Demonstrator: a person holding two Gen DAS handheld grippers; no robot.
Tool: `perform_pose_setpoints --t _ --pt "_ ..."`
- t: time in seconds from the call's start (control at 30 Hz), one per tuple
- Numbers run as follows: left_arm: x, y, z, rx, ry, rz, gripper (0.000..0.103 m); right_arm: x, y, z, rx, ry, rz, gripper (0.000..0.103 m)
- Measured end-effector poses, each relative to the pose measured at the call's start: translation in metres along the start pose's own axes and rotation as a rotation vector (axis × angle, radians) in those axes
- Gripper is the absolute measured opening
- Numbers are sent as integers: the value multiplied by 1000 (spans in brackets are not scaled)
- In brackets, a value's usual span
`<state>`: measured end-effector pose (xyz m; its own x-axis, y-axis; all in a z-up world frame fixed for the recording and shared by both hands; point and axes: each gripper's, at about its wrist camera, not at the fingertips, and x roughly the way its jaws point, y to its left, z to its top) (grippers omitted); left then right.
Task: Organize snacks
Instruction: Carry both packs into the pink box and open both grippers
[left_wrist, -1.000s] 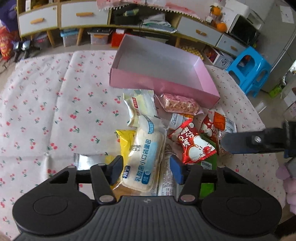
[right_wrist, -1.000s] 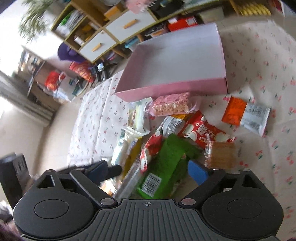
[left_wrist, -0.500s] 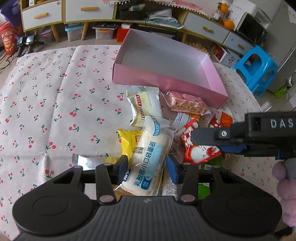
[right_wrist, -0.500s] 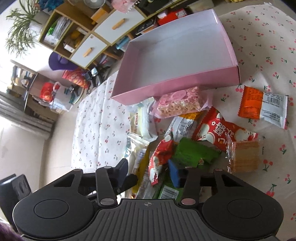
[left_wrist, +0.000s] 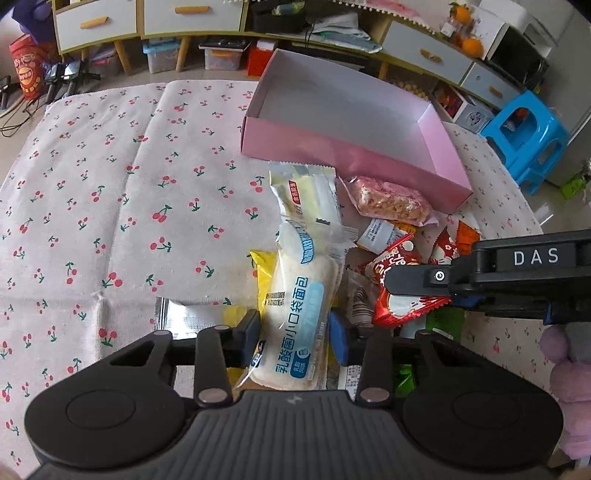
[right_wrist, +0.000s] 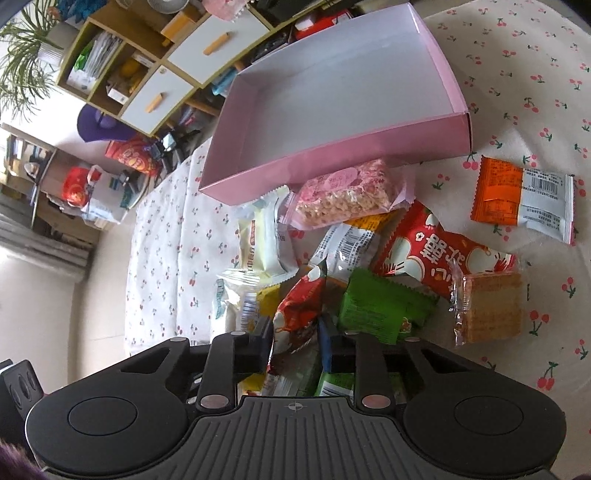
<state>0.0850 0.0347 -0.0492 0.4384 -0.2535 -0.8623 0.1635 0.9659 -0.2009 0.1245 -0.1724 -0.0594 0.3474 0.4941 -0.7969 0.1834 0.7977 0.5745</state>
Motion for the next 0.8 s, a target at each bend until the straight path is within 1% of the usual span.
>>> perform_pose_setpoints --t 0.17,0.3,0.47,0.53,0.63,0.73,0.8 --pt "-6 2 3 -20 -13 0 31 -9 1 2 8 -15 11 23" --pt "-12 2 7 -36 -35 -11 29 -18 2 7 35 -35 44 23" --pt "-18 0 16 -49 -65 -28 28 -37 -1 19 93 -98 103 23" --pt "-18 0 25 -58 -80 -25 27 -47 -3 28 122 -132 121 23" --pt "-16 -1 47 -53 -99 -11 27 -62 -5 43 140 -202 119 23" --pt "-14 -5 76 -43 -135 -20 27 -69 -10 58 146 -254 105 23" --pt "-11 -12 95 -24 -152 -25 27 -66 -18 69 161 -277 97 23"
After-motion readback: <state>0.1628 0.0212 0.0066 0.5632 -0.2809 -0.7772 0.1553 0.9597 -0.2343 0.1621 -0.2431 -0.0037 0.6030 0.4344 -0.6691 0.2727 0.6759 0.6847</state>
